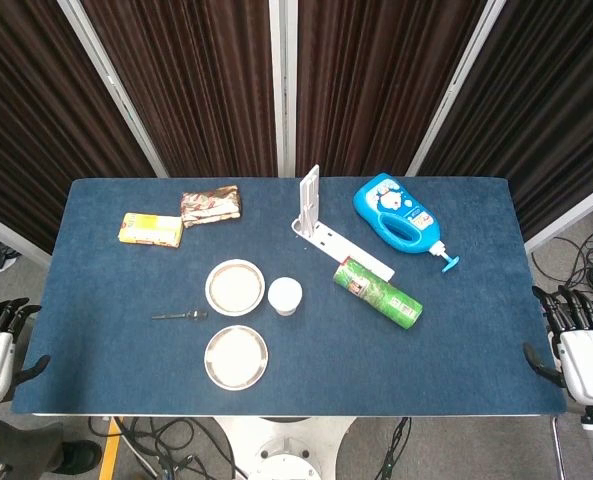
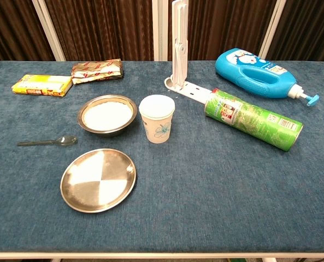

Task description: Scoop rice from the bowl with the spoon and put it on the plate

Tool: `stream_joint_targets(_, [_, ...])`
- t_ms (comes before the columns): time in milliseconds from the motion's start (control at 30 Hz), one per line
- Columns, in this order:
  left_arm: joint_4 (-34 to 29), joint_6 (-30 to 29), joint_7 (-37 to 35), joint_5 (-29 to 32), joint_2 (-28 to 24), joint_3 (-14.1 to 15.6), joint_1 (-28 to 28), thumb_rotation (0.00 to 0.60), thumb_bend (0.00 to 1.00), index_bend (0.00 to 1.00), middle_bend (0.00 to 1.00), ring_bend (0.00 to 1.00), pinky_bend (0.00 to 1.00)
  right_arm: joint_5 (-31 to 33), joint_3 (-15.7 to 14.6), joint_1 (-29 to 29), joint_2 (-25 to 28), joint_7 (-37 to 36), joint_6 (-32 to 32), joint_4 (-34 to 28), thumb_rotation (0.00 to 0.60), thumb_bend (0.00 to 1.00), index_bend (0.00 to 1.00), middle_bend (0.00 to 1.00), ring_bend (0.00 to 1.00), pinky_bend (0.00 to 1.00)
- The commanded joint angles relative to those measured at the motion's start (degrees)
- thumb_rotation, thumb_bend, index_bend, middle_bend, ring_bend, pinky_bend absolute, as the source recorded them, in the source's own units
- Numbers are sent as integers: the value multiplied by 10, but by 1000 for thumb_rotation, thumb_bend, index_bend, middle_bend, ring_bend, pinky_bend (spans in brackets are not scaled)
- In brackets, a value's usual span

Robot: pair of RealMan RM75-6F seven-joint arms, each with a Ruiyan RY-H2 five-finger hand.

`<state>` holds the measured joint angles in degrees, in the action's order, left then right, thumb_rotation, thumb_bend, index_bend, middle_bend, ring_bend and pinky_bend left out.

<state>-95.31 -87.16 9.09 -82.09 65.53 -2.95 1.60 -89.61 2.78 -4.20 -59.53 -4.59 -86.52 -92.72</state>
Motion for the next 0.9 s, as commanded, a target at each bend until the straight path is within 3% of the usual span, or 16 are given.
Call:
stream_joint_targets(33, [3,9,-6,-1,2,1,5,600,220,302,284,177,119,2,0,-1,0,2,3,-2,600,282,39,167,0,0])
stream_joint_targets(233, [11,20,-13,2,5,-2,12,600,220,303,284,177,119,5,2,-4,0,10,8,-6,600,282,40,167,0,0])
stream_joint_targets(533, [46,66,-38,7,9,-48,73,600,219,339,315,186,138,4,8,-10,10,28,9,-17,600,282,39,168,0,0])
stream_joint_targets(600, [60,97,-55,6,14,-59,101,600,220,364,361,229,228,4,9,-11,11,30,8,-19,600,282,39,167,0,0])
stream_joint_targets(767, [96,222,-106,42,35,-71,172,600,238,435,520,420,642,5,9,-10,12,28,8,-18,600,282,39,168,0,0])
stream_joint_targets(900, [132,309,-118,67,69,-71,221,600,261,456,632,558,809,7,9,-10,12,26,9,-16,600,282,39,168,0,0])
